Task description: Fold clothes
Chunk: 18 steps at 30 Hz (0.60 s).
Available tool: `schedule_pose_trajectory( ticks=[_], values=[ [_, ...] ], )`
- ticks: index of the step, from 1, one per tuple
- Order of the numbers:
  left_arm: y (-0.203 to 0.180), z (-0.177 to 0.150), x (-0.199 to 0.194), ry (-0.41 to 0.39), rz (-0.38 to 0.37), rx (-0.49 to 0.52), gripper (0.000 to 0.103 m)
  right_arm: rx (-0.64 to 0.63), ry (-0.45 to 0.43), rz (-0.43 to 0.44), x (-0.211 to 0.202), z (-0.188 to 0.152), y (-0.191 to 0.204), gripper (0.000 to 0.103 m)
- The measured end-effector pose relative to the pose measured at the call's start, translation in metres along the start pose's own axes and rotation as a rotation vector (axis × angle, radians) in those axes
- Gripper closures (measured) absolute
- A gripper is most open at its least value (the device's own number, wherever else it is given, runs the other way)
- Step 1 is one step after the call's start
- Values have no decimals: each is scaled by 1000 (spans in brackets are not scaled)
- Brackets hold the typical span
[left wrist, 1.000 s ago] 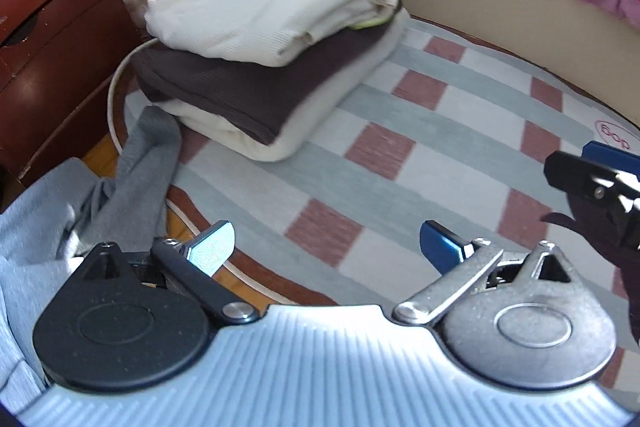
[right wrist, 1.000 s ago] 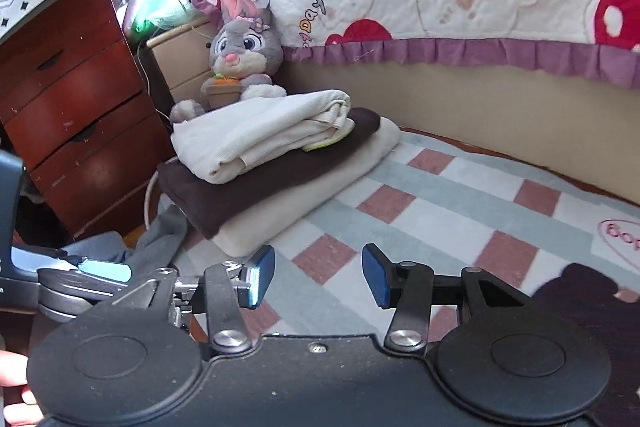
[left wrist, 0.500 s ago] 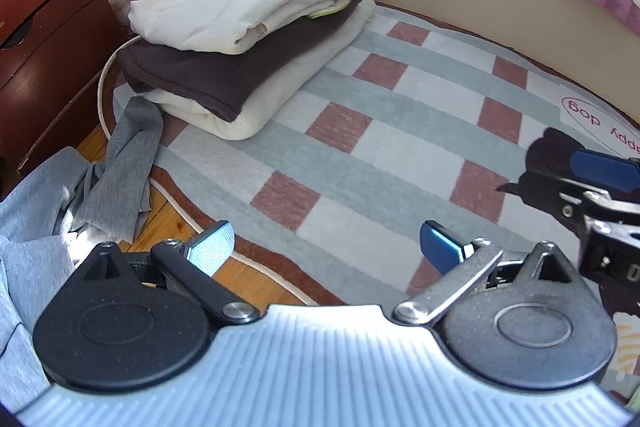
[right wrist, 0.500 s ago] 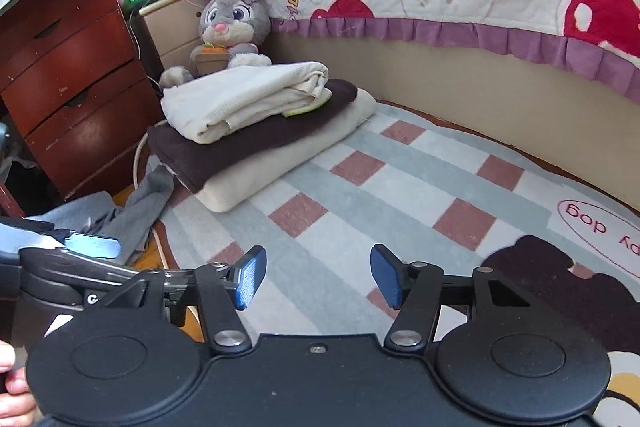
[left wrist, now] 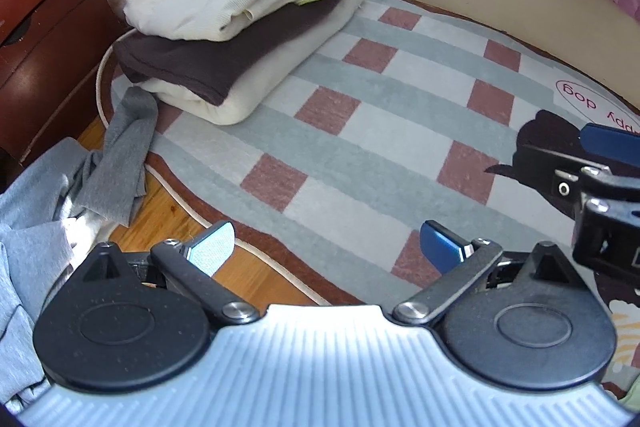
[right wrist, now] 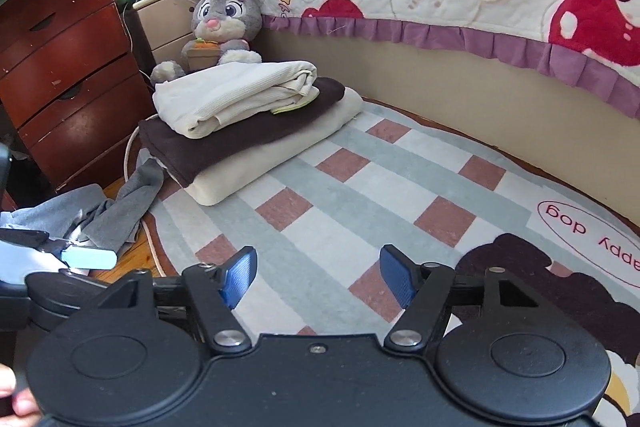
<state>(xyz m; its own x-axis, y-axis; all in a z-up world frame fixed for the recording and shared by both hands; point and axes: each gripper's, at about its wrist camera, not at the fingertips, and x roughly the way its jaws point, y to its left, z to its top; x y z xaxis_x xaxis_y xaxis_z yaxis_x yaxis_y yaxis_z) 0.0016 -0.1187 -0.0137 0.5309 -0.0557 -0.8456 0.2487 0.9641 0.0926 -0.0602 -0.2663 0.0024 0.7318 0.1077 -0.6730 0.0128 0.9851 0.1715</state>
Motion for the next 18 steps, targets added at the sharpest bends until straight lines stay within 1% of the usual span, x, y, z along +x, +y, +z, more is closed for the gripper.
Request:
schedule_pose_trajectory(
  ticks=[4,6,10,12,14,18],
  values=[
    [-3,-2,0,-2,2,8,2,1,-3,1,0,-1,-1,30],
    [-5,-3,2,8,11,17,2,8,-7,5,2,-3,-3,25],
    [-6,-5,6,20,27,16,2,49,-23,19,2,-8,-10,25],
    [-6,-4,7,20,26,11,2,42,-8,17,4,-8,-10,25],
    [-7,-5,7,18,27,13,2,36,-11,3,4,-8,-9,24],
    [-8,-6,6,15,34,25,2,35,-5,1,4,-8,-9,24]
  ],
)
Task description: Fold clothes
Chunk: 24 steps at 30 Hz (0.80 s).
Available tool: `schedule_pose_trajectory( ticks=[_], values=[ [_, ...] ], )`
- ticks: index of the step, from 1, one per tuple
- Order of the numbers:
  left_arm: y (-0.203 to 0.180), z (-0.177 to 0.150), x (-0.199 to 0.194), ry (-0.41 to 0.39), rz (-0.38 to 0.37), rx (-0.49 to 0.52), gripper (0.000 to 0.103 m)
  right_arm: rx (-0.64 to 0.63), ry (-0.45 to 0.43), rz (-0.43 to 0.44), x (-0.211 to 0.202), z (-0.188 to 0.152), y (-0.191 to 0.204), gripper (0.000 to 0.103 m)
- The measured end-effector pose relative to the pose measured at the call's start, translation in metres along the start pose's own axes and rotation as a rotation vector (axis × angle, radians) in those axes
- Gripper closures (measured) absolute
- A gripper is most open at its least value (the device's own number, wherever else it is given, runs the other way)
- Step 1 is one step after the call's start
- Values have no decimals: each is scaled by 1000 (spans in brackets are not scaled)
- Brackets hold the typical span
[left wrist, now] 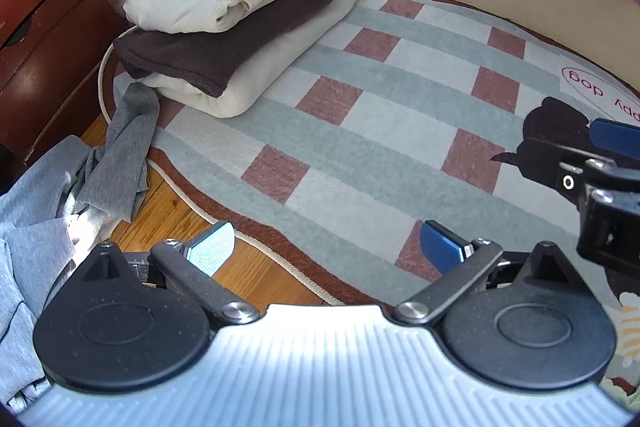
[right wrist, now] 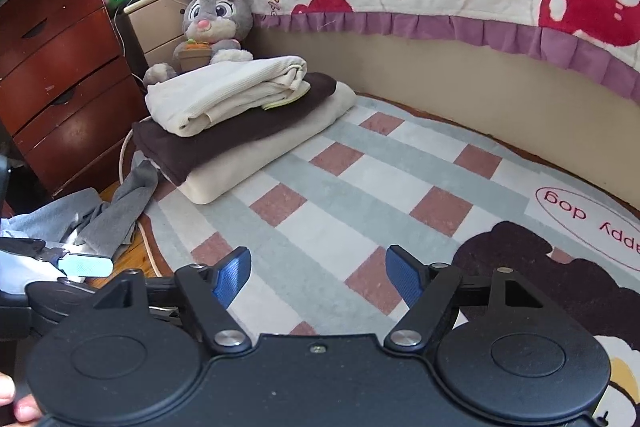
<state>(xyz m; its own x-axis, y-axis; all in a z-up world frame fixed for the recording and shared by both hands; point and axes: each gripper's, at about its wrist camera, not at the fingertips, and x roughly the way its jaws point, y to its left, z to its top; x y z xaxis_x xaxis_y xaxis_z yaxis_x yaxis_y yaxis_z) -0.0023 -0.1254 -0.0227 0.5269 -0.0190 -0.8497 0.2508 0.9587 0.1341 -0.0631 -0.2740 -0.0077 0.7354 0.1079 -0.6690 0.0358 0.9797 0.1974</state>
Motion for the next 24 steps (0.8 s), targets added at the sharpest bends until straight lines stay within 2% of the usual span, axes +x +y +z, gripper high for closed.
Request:
schedule_pose_trajectory(
  ticks=[10,14,24],
  values=[
    [-4,-1,-2,-1,4,17,2,-1,14,-6,0,-1,-1,24],
    [-12,-4,-5,-15,13,68,2,0,21,-10,0,-2,-3,24],
    [-24,-6,-9,-18,0,117,2,-17,29,-4,0,-3,-5,24]
  ],
)
